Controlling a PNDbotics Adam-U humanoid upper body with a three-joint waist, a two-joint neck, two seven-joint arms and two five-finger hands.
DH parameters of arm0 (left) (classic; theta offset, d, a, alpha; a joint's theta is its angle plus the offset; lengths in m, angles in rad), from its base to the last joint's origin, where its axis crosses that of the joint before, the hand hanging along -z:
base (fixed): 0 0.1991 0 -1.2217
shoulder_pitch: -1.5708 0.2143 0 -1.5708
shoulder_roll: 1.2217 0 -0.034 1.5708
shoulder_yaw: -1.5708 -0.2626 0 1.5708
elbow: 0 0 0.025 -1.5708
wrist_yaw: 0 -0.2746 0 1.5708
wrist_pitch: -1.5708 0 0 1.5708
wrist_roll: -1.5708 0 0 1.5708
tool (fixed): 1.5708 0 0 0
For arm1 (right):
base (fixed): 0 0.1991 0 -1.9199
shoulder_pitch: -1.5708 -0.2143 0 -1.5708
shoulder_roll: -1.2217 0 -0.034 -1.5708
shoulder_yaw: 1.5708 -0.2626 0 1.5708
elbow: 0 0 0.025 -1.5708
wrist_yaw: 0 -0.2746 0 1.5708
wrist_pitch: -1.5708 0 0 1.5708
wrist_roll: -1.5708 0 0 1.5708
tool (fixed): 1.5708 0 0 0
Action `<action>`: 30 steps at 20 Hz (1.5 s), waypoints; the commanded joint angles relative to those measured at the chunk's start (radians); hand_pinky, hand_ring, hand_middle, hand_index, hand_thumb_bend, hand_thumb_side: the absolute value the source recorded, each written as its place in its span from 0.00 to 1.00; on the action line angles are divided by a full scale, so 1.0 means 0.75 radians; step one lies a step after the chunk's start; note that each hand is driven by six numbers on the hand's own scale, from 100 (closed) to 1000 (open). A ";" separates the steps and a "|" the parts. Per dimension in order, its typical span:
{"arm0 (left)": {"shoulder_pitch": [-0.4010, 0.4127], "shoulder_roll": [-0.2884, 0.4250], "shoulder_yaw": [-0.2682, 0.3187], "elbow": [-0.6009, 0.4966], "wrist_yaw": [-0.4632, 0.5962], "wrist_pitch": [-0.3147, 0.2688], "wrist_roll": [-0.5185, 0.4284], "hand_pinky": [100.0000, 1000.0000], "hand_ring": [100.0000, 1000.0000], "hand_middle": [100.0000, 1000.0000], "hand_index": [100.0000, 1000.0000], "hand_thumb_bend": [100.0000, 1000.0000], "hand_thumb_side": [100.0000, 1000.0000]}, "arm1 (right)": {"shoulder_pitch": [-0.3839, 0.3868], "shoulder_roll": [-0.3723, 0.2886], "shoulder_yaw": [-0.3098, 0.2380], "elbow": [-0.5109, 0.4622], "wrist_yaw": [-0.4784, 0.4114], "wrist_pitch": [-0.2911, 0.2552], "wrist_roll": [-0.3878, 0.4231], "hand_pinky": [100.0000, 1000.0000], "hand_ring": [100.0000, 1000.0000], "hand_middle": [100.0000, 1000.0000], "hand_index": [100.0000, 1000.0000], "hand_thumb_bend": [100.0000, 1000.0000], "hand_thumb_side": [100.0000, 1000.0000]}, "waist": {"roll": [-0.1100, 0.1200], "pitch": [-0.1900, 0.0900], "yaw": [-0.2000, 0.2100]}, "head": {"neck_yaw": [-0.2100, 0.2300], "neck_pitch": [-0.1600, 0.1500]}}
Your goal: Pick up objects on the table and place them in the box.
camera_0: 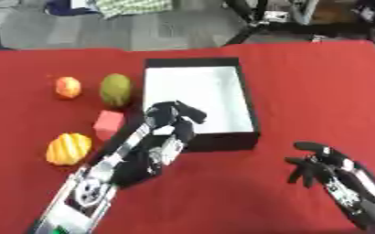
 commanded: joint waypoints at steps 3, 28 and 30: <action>-0.016 0.009 0.010 -0.027 0.008 -0.006 -0.005 0.66 0.54 0.61 0.76 0.00 0.90 | -0.004 -0.024 -0.003 -0.033 -0.017 0.000 -0.024 0.87 0.47 0.27 0.75 0.00 0.54 | 0.005 -0.023 0.002 | 0.004 -0.002; 0.079 0.787 0.289 -0.027 -0.862 0.081 -0.477 0.83 0.76 0.83 0.98 0.13 0.63 | 0.001 -0.032 -0.011 -0.033 -0.045 0.047 -0.218 0.86 0.44 0.23 0.56 0.00 0.59 | 0.017 -0.038 -0.017 | -0.053 -0.002; 0.077 0.802 0.286 -0.027 -0.882 0.108 -0.543 0.83 0.76 0.83 0.98 0.16 0.60 | 0.003 -0.031 -0.013 -0.033 -0.044 0.048 -0.221 0.86 0.44 0.23 0.56 0.00 0.60 | 0.018 -0.039 -0.018 | -0.056 -0.002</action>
